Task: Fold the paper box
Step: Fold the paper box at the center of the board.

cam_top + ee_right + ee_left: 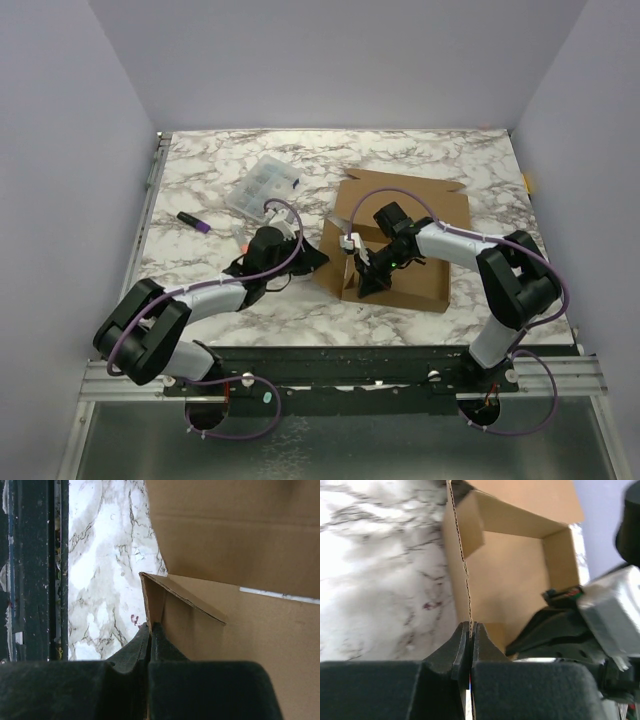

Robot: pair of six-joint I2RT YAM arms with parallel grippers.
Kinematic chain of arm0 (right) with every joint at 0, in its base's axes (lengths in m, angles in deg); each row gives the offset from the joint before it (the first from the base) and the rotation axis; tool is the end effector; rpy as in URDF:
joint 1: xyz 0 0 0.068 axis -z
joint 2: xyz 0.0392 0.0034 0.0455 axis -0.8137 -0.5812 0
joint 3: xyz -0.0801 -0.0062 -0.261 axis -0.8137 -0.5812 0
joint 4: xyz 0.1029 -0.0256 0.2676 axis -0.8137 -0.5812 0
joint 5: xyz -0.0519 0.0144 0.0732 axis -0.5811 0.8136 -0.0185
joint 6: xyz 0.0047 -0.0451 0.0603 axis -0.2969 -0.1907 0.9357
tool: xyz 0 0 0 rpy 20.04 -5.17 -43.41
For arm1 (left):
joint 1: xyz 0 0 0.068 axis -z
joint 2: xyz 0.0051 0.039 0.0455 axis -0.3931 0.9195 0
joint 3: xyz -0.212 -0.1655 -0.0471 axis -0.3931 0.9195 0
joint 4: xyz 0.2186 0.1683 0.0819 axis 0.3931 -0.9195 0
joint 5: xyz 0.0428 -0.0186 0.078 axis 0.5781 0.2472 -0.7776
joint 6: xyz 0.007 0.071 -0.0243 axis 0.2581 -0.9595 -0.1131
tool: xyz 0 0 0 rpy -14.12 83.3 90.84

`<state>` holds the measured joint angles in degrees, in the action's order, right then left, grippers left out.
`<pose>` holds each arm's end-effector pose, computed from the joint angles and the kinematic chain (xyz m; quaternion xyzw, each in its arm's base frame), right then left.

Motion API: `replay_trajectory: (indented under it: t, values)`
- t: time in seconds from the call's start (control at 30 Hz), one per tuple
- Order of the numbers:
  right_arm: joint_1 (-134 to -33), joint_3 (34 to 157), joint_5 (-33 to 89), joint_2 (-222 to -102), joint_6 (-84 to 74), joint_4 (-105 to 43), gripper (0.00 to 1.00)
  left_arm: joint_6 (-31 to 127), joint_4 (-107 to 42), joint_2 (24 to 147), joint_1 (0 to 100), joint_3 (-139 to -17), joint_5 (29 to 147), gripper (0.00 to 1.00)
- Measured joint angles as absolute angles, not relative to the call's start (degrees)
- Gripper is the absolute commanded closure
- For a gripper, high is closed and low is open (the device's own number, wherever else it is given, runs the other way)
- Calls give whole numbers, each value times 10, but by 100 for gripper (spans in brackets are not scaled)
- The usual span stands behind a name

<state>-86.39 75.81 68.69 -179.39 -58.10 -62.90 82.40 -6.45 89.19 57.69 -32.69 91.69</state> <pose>0.2543 0.2144 0.1210 -0.6117 0.6702 0.3861 0.1657 0.2473 -0.1864 0.1399 -0.0230 0.8356 -0.4159 0.3581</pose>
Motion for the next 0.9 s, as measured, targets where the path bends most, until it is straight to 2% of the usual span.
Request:
replay_trajectory:
  t: [0.3, 0.4, 0.5, 0.57, 0.7, 0.9]
  values:
    - [-864, 759, 687, -1795, -571, -628, 100, 815, -40, 910, 630, -358, 936, 100]
    - [-864, 759, 687, -1797, -566, -629, 100, 816, -31, 922, 642, -364, 934, 91]
    - [-864, 759, 687, -1797, -561, -629, 100, 816, -29, 926, 645, -367, 933, 73]
    - [-864, 759, 687, -1797, -560, -629, 100, 820, -24, 927, 646, -367, 934, 65]
    - [-864, 759, 686, -1797, -558, -629, 100, 825, -14, 933, 656, -367, 945, 57]
    - [-864, 759, 686, -1797, -558, -628, 100, 840, 16, 953, 657, -365, 968, 52]
